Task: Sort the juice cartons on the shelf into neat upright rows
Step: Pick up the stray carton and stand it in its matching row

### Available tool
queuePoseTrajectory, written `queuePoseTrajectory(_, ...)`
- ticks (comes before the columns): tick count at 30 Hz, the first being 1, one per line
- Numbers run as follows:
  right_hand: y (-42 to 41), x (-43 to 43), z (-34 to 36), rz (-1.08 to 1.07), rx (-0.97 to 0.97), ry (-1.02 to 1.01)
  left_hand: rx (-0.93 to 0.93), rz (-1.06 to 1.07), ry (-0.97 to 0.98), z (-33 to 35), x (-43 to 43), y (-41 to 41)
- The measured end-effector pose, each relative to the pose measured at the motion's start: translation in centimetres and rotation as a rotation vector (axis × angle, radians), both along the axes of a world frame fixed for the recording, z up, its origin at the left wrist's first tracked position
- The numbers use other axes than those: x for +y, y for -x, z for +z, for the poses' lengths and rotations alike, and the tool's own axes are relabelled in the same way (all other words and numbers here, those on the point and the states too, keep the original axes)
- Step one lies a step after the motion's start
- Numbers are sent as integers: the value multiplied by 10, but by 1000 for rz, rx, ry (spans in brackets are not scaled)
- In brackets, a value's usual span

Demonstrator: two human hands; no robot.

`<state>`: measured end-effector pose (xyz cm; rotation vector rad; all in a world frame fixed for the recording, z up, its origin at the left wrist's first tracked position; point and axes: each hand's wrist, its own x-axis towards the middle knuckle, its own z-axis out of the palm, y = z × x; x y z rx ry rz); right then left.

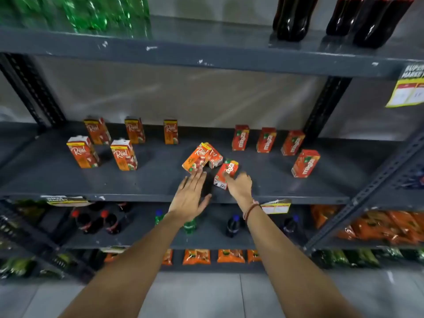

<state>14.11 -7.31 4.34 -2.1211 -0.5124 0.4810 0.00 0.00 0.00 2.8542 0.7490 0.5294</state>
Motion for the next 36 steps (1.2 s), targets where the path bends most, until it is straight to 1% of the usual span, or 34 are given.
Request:
queuePoseTrajectory(4,1,18,1,-25,160,13,168,-38,143,-13,8,-15)
queuePoseTrajectory(6,-1,22,-1,-53,226,19,212,-42,129,-19,11,-23)
queuePoseTrajectory(9,-10,26,-3,-58,261,34,242,-28,67,-26,17,-29)
queuePoseTrajectory(14,-17,26,-14,-8,290,24,205,-11,-22,-36,16,-31)
queuePoseTrajectory(20,-15,22,-21,81,260,-22,203,-23,-44,-38,17,-30)
queuePoseTrajectory(25,-10,11,-22,51,251,-126,193,-20,-61,-39,18,-31)
queuePoseTrajectory(31,-1,-8,-28,170,302,-316,157,-25,-67,-39,16,-30)
queuePoseTrajectory(36,3,-14,-27,241,340,-361,158,-36,-71,-37,15,-29)
